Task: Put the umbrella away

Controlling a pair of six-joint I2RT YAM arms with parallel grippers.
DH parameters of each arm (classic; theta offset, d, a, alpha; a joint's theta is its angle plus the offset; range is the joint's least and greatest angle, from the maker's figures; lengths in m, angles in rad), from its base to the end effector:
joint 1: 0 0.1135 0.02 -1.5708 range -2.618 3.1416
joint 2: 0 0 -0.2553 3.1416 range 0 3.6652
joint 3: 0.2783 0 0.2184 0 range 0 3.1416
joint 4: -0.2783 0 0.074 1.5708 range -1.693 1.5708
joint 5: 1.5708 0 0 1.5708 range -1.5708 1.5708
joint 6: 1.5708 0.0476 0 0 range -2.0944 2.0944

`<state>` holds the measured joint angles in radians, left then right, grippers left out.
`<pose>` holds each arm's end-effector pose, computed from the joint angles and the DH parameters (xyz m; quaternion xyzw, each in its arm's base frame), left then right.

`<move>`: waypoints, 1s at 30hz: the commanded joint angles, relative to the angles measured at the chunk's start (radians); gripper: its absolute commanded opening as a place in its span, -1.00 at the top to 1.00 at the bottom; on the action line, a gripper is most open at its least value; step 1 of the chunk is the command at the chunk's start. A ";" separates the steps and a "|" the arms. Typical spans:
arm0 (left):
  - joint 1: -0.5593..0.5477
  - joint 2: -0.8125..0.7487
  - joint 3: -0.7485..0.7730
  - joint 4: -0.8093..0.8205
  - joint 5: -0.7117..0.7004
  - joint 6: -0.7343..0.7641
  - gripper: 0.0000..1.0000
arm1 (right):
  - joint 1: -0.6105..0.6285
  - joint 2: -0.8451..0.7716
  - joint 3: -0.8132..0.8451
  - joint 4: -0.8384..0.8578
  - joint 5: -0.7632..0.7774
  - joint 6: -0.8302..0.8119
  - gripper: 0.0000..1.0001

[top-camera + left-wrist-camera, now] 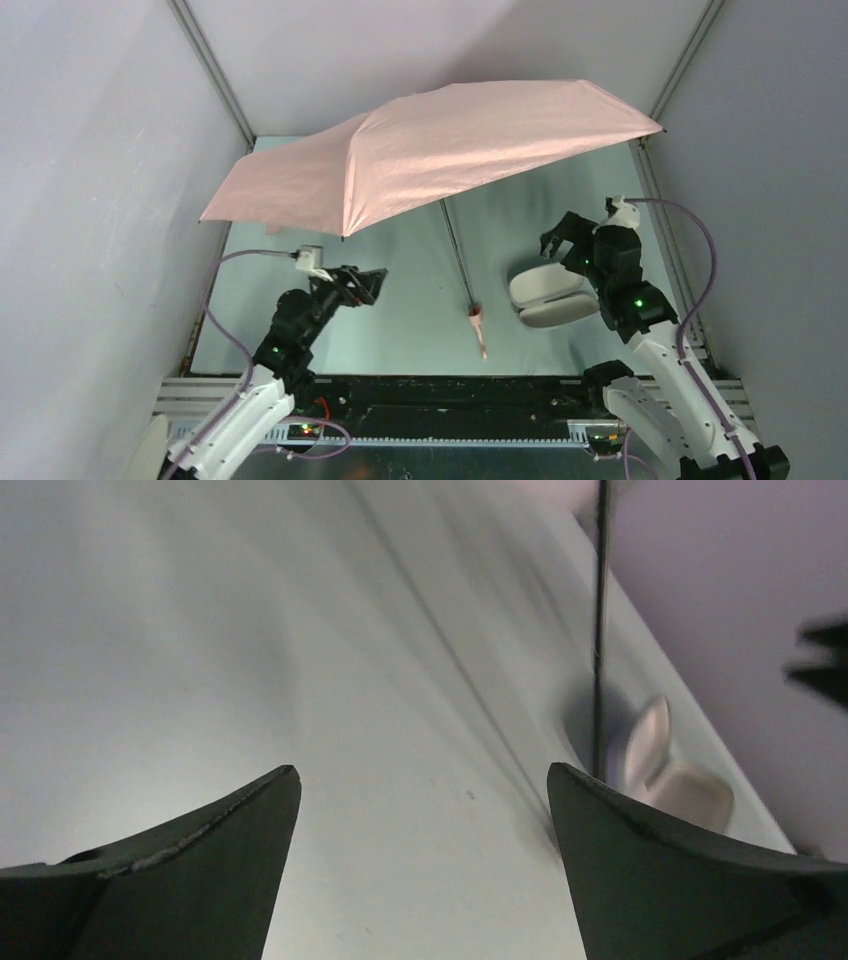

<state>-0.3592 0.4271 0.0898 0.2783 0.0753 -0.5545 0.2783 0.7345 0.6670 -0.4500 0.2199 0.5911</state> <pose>0.1175 -0.0480 0.1992 -0.0452 0.7262 -0.3270 0.6031 0.1459 0.0309 0.2707 0.1883 0.8402 0.1244 0.4931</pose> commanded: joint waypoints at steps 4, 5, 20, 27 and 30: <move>-0.333 0.255 0.095 0.230 -0.292 0.043 -0.99 | 0.032 0.178 -0.001 0.575 -0.420 -0.098 -0.95; -0.347 0.285 0.103 0.254 -0.292 0.037 -0.99 | 0.058 0.225 0.000 0.658 -0.474 -0.108 -0.95; -0.383 0.658 0.124 0.630 -0.225 -0.019 -0.99 | 0.253 0.707 0.212 1.097 -0.432 -0.145 -0.95; -0.383 0.631 0.138 0.544 -0.214 -0.014 -0.99 | 0.292 0.922 0.430 1.087 -0.424 -0.137 -0.86; -0.383 0.615 0.136 0.513 -0.209 -0.009 -0.99 | 0.298 0.976 0.516 1.080 -0.416 -0.135 -0.60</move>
<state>-0.7345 1.0740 0.1871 0.8082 -0.1452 -0.5610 0.5674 1.6554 1.0618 0.5854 -0.2073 0.4488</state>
